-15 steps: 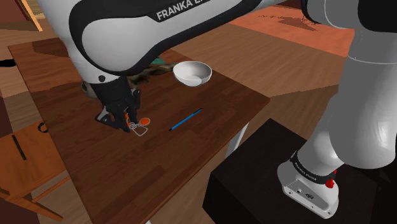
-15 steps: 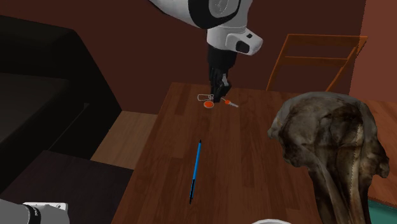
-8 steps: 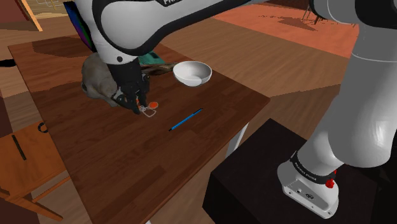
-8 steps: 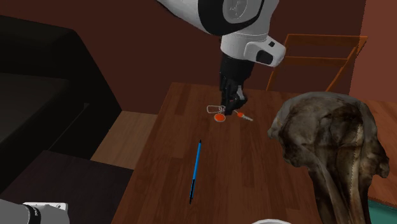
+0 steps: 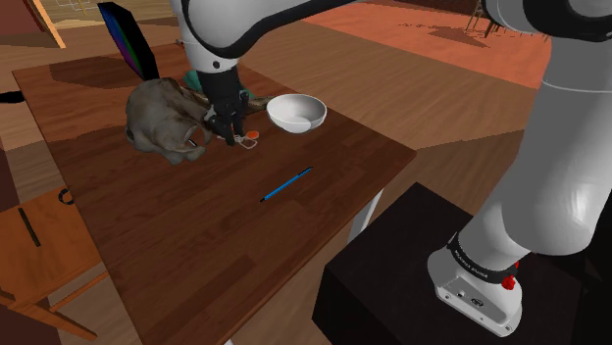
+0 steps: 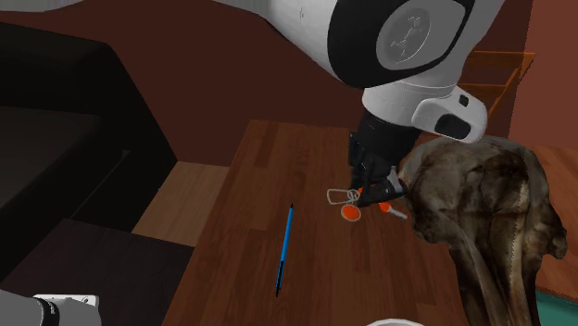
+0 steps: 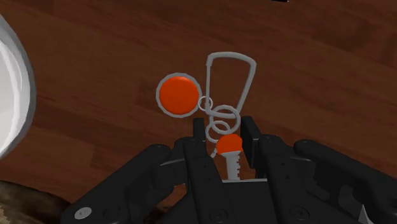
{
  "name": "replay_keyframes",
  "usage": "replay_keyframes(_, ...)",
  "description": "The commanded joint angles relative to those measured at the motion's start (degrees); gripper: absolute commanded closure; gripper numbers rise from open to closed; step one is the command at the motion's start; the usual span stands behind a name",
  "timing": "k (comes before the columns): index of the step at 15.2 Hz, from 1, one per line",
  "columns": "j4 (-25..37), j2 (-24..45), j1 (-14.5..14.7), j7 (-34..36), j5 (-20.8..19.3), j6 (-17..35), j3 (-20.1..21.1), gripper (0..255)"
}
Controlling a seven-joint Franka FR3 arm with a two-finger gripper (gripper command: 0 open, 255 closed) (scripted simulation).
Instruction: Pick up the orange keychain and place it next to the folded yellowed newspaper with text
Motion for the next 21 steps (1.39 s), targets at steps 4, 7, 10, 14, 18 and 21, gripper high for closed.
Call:
replay_keyframes(4,2.99,2.18,-3.55,-5.98,-0.56,-0.54,-2.26,255)
replay_keyframes(7,5.69,3.97,-5.45,-9.29,-0.98,-1.27,-3.51,255)
replay_keyframes(10,9.17,6.27,-7.21,-12.5,-1.45,-2.29,-4.71,255)
replay_keyframes(14,15.2,10.17,-9.3,-16.68,-2.15,-4.19,-6.24,255)
replay_keyframes(18,23.29,15.25,-11.02,-20.79,-2.89,-6.94,-7.69,255)
replay_keyframes(21,31.39,20.17,-11.97,-23.9,-3.49,-9.87,-8.74,255)
